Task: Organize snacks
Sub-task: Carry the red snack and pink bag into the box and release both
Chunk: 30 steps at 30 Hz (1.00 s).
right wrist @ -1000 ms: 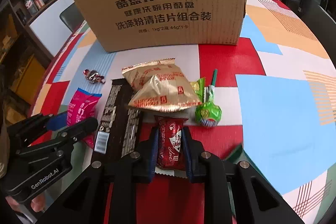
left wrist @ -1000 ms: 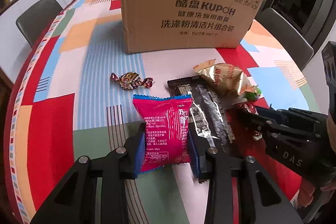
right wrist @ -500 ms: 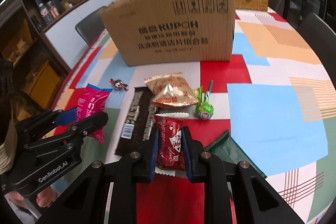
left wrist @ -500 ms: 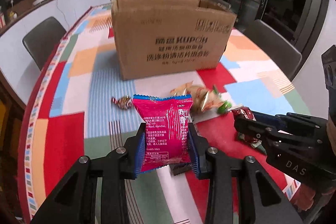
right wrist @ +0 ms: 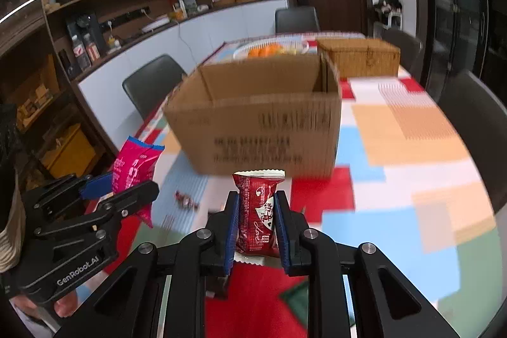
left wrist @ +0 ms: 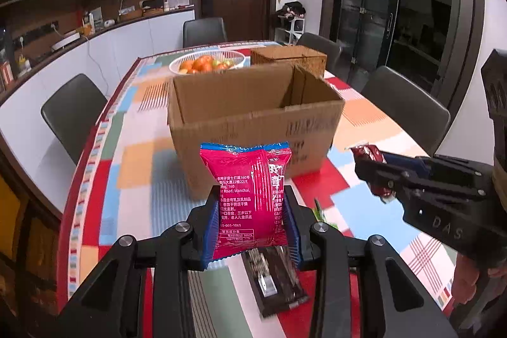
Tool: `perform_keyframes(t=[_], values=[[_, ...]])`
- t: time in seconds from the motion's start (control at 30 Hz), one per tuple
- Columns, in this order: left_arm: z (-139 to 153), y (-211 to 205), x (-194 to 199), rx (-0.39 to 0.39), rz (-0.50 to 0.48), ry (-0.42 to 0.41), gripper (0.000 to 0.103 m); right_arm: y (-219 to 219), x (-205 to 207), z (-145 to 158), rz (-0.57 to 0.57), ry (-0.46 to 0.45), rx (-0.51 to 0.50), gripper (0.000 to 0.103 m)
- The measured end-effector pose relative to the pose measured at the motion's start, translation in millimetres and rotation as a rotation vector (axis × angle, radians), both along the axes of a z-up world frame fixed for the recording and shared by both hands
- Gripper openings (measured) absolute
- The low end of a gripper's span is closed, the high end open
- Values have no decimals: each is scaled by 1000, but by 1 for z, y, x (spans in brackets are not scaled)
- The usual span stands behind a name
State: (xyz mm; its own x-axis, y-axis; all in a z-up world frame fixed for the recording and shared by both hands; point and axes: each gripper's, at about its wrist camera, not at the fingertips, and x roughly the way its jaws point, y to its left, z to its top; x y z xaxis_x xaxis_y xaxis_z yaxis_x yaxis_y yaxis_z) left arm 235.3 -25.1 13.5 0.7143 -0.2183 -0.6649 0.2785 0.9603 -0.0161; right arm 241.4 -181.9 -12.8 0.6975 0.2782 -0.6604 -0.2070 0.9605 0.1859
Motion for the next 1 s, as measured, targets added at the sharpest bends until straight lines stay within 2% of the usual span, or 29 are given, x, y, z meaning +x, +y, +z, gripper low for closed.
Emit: perform_keyframes(t=[0.33,0.47,0.8,0.87,0.9,0.93,0.97,1.0], values=[[43,-2,53,-1,-14,-70,36,-1,57,48,11,-84,-20,23],[53,-3,78,5,-12,-76,36,0,86,57,36,-81,6,23],[47,2,143,-8,16,-20,37,8,150,62,45,-55,-22,23],[45,2,153,2,52,-21,45,10,157,61,36,-58,-34,23],[44,3,155,19,85,-27,59,10,160,60,31,-60,-38,26],[43,4,154,27,105,-35,67,9,164,58,25,-59,-43,30],[43,5,150,34,117,-52,67,9,167,57,19,-50,-53,43],[43,5,146,44,117,-58,67,8,167,56,9,-50,-57,47]])
